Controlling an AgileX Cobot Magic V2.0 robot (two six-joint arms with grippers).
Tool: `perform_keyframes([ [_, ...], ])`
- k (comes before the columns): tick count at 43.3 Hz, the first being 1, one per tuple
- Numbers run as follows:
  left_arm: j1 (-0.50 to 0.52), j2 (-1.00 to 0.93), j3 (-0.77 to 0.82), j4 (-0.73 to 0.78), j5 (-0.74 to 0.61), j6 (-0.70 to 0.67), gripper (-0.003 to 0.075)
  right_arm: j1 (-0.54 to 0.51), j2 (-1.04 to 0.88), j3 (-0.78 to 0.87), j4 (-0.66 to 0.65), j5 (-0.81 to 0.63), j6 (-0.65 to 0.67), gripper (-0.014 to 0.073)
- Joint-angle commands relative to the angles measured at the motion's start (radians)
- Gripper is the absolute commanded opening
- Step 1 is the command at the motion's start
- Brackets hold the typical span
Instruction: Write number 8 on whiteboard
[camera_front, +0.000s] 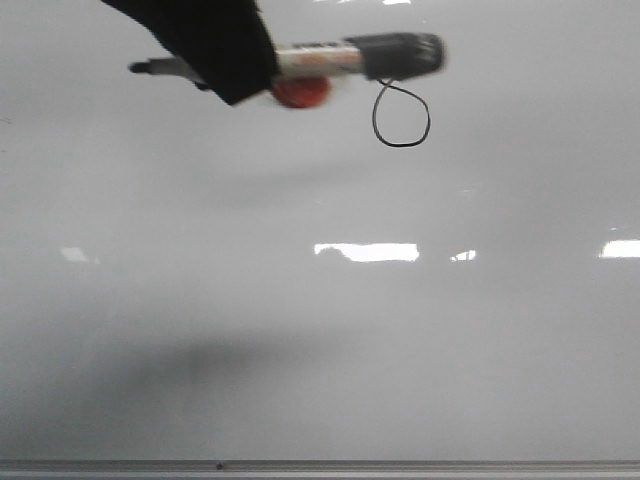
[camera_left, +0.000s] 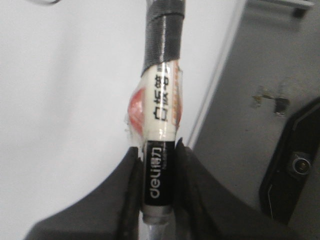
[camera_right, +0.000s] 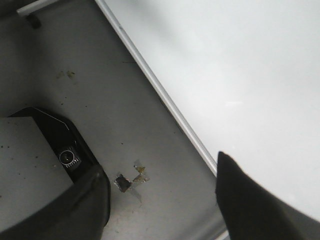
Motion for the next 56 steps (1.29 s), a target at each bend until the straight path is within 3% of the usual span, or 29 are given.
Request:
perform_keyframes([
  [1,0.088,-0.047,-0.036,0.125,0.008,-0.189,0.003,-0.015,-0.008,-0.027,0.002,-0.037,0.021,0.0464],
  [9,0.346,-0.048,-0.001,0.127,-0.033,-0.309,0.003,-0.015,-0.008,-0.027,0.002,-0.036,0.022,0.0456],
  [18,0.609,-0.048,0.09,0.109,-0.284,-0.441,0.003,-0.015,-0.008,-0.027,0.002,-0.037,0.022,0.0456],
  [25,0.725,-0.037,0.165,0.034,-0.472,-0.454,0.003,-0.015,-0.008,-0.027,0.003,-0.04,0.022,0.0456],
  [47,0.747,0.174,0.181,0.034,-0.507,-0.454,0.0041,-0.015,-0.008,-0.027,0.004,-0.039,0.022,0.0456],
  [51,0.747,0.189,0.181,0.034,-0.513,-0.454,0.0118,-0.015,-0.008,-0.027,0.006,-0.038,0.023,0.0456],
  [56,0.747,0.187,0.181,0.034,-0.516,-0.454,0.0289,-0.015,-0.008,-0.027,0.012,-0.037,0.023,0.0456],
])
